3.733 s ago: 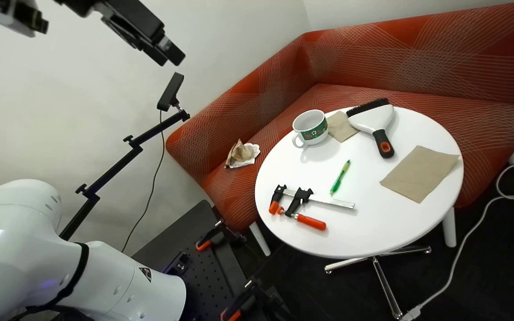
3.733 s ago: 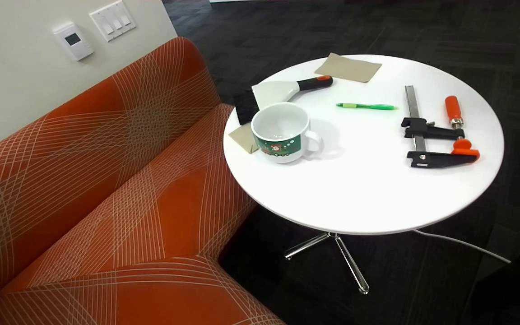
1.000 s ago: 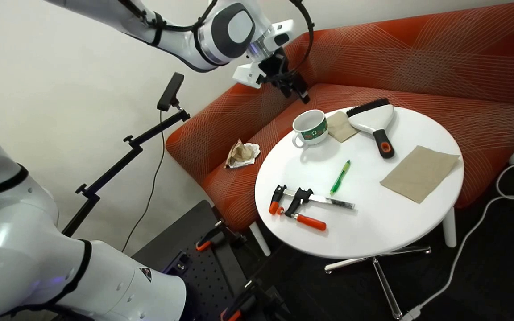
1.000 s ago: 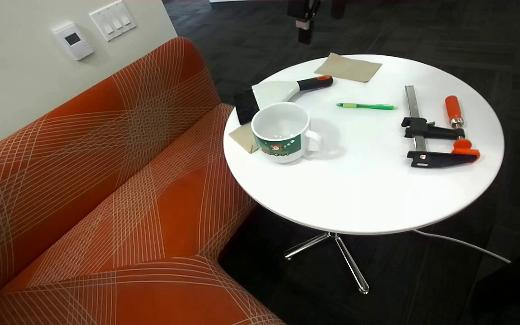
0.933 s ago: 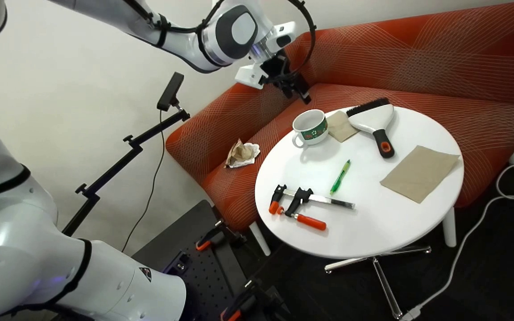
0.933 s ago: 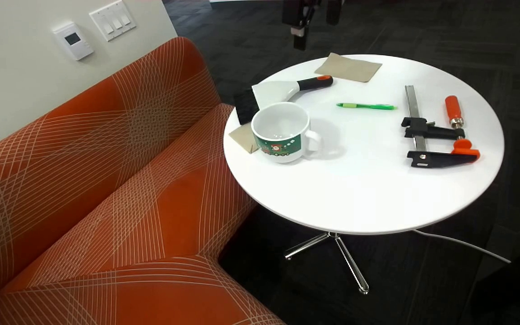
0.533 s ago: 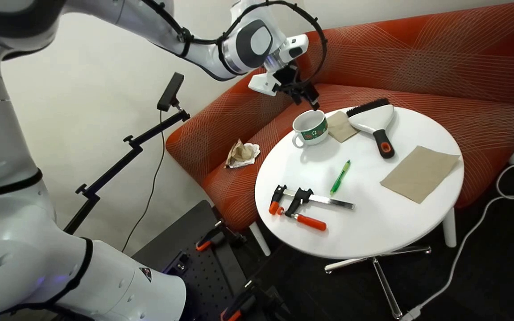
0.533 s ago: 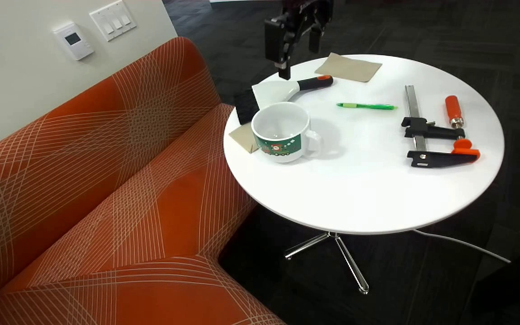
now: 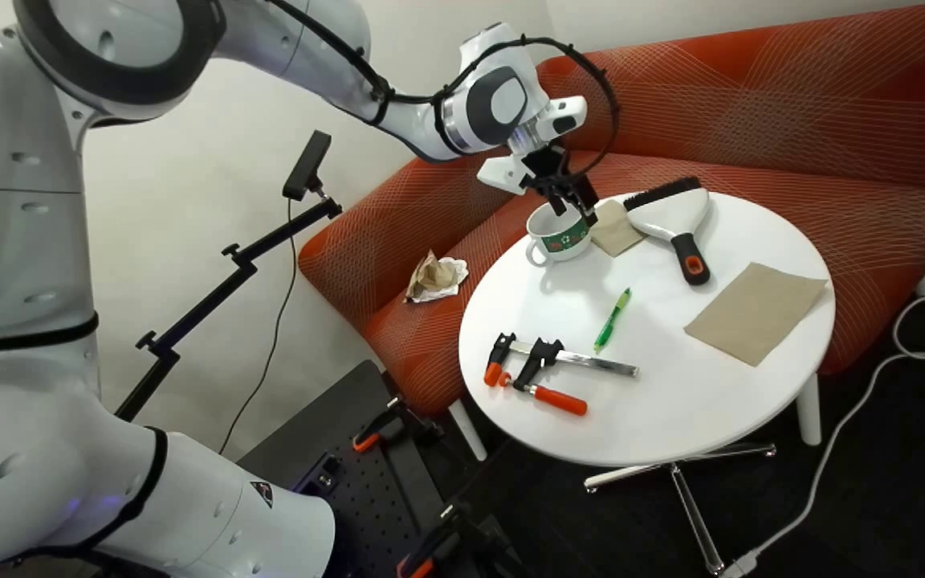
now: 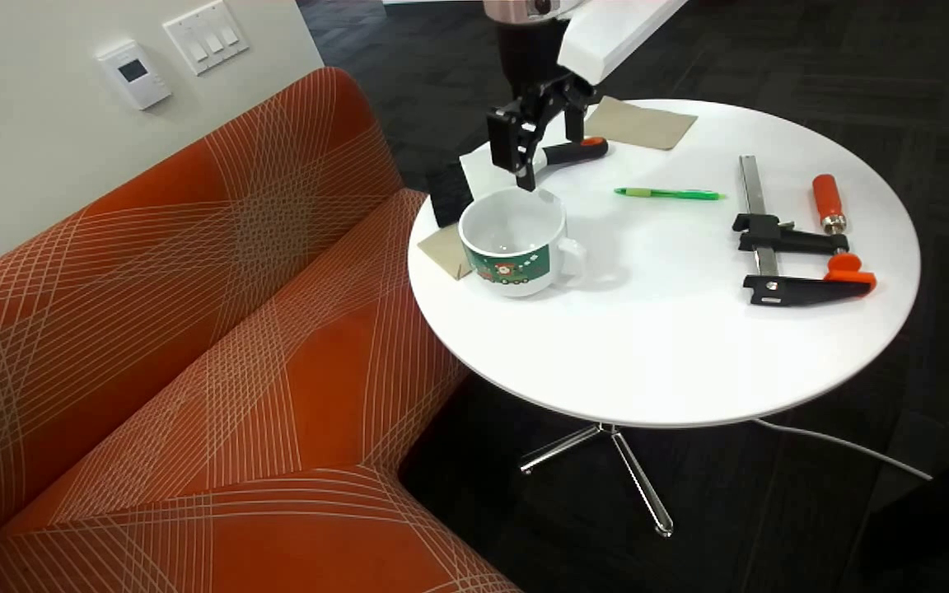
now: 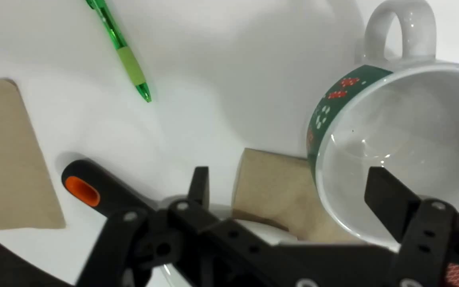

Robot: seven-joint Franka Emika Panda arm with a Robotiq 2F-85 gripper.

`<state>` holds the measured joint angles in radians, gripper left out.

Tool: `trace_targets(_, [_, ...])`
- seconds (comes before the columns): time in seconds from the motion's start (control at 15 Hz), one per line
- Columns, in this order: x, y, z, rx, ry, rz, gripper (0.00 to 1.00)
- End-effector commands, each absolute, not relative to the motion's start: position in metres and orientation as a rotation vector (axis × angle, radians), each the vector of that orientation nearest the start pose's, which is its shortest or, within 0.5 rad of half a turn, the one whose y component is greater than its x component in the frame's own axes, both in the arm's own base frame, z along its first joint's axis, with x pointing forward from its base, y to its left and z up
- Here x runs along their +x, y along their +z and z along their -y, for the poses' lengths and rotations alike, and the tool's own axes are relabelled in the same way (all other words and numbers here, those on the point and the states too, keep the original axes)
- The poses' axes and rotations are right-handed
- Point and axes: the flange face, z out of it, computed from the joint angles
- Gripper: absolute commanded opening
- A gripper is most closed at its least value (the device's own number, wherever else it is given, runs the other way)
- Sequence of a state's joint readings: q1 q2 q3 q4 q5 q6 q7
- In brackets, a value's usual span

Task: Move the white and green mug to the right

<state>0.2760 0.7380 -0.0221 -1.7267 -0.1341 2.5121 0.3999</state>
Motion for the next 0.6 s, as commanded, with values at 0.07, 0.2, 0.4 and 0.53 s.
trace_targets(0.07, [0.6585,0.1466,-0.1786,-3.219,0.005,-0.069,1.00])
trace_targets(0.2, [0.6526,0.1446,-0.1742,-3.227,-0.041,-0.063,1.00])
trace_targets(0.4, [0.6523,0.1430,-0.1735,-3.228,-0.038,-0.064,1.00])
trace_targets(0.53, [0.6513,0.1498,-0.1771,-3.229,-0.073,-0.029,1.00])
